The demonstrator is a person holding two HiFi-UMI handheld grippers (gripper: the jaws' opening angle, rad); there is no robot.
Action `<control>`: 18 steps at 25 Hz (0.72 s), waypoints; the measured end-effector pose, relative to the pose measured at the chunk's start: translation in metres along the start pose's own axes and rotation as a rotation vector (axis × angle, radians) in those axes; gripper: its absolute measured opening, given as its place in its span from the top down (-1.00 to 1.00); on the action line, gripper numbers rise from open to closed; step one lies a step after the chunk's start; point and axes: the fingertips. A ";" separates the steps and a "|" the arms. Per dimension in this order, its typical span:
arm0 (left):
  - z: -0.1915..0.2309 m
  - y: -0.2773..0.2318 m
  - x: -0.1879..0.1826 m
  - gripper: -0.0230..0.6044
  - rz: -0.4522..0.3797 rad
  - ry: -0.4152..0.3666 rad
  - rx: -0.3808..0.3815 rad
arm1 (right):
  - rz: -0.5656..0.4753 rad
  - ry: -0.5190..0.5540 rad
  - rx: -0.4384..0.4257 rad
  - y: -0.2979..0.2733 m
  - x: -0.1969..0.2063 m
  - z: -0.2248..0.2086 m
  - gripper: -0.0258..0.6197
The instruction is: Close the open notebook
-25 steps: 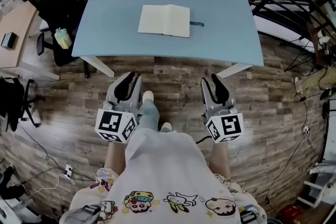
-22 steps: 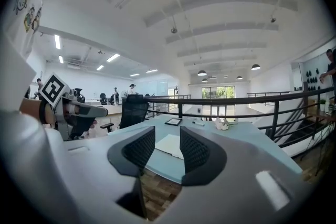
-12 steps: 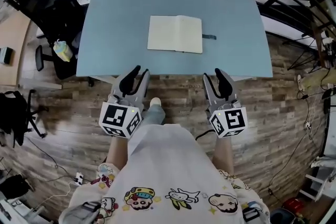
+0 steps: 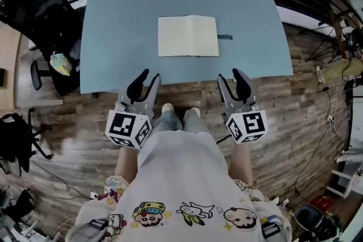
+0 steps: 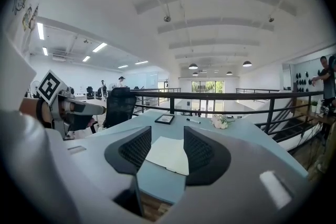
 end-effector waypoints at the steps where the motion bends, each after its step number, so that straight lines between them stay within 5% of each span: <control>1: 0.000 -0.003 0.001 0.52 0.003 0.005 0.004 | 0.006 -0.001 0.003 -0.002 0.001 -0.003 0.34; 18: 0.028 -0.115 -0.013 0.49 0.032 0.022 -0.070 | 0.056 -0.039 -0.078 -0.099 -0.014 -0.086 0.28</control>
Point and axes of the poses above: the fingertips, and each gripper's own axes: y backward along the fingers, z to its left, x out of its underside, and after that the axes turned 7 degrees about -y, right-handed
